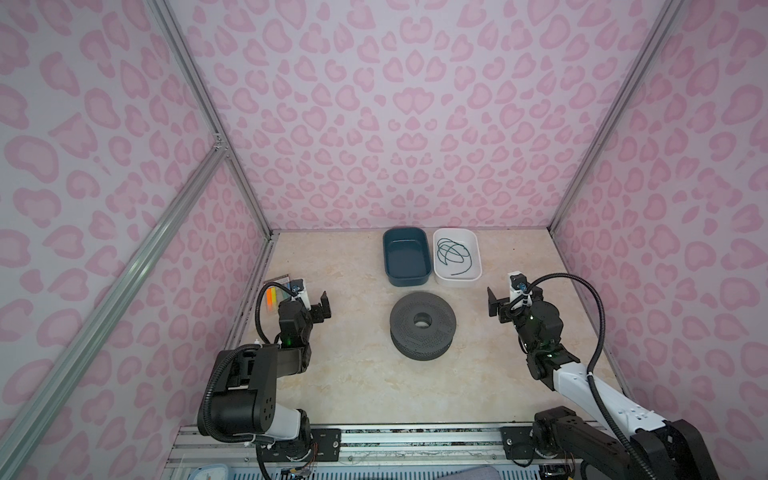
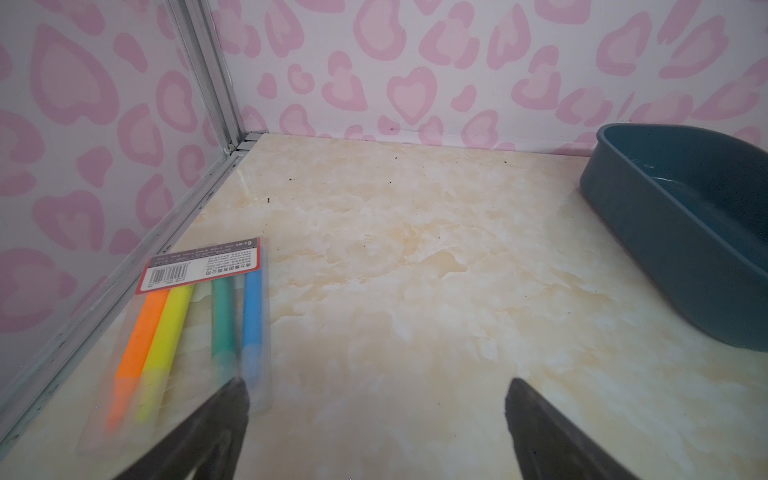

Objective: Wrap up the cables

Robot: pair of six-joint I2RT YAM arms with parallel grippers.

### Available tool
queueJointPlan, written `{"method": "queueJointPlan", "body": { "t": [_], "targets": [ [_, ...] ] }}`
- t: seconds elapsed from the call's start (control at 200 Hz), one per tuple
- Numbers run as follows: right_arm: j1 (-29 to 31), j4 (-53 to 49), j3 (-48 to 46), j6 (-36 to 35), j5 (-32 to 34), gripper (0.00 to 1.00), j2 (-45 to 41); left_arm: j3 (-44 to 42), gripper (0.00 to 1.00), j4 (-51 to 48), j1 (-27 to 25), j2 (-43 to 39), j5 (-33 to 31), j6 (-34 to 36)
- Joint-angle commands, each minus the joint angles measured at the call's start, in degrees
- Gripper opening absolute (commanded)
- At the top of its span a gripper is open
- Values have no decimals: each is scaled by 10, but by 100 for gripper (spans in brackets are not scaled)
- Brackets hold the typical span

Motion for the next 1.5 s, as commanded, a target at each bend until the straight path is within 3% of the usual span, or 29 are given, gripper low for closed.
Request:
{"method": "queueJointPlan", "body": {
  "t": [0.0,0.12,0.38,0.72,0.855,0.97,1.495],
  "targets": [
    [-21,61,-18,7,-7,98,28,4,98,27,-1,3,-1,2],
    [-36,105,-31,13,-26,98,86,4,98,27,-2,2,-2,3],
    [-60,343,-101,36,5,100,206,4,98,27,-2,3,-3,3],
    [-60,405,-72,50,64,100,311,5,98,27,-2,2,-4,4],
    [-63,283,-33,62,72,100,280,5,98,26,-2,2,-4,3],
    [-105,217,3,89,0,100,282,4,98,27,-2,2,-5,3],
    [-112,213,8,94,-7,100,285,4,98,27,-2,2,-4,3]
  ]
}}
